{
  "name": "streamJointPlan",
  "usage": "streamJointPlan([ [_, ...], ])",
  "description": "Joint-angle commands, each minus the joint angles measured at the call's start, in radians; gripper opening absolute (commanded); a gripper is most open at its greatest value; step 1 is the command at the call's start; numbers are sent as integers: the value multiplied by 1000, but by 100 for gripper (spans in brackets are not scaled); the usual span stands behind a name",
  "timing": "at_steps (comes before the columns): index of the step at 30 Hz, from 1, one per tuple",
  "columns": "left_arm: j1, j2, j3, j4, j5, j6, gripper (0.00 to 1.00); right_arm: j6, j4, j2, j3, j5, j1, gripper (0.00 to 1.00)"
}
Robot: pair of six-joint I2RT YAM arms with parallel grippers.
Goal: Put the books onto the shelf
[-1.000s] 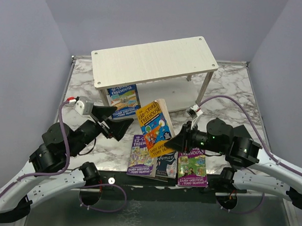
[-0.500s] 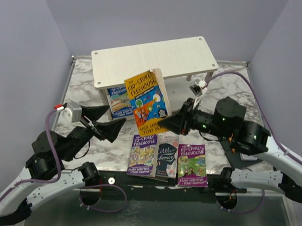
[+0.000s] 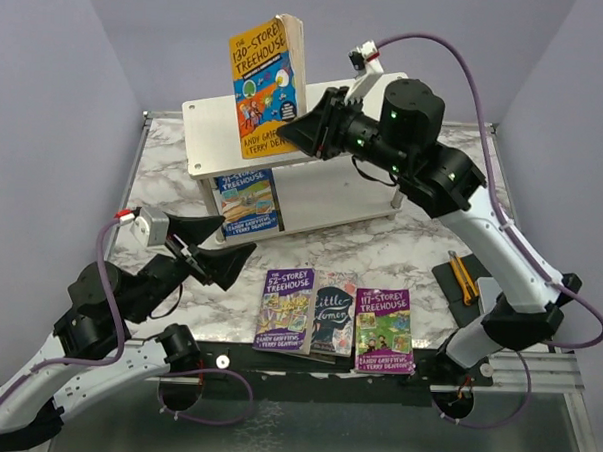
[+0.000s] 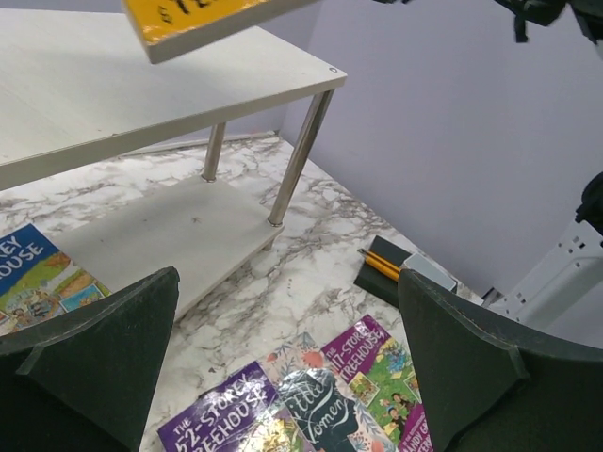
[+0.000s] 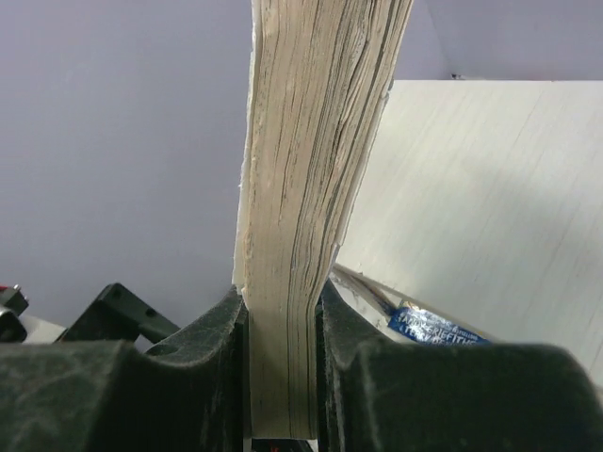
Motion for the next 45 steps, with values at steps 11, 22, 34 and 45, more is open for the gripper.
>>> streamJointPlan([
  [11,1,73,147,-54,70,-107,99,239,5,237,224,-469,-181,1],
  [22,1,167,259,-17,39,-101,99,353,16,310,191,-610,-249,1],
  [34,1,218,301,-11,33,-117,99,410,18,408,216,-628,-255,6],
  [45,1,225,289,-10,25,-124,99,388,5,372,165,-544,-255,36],
])
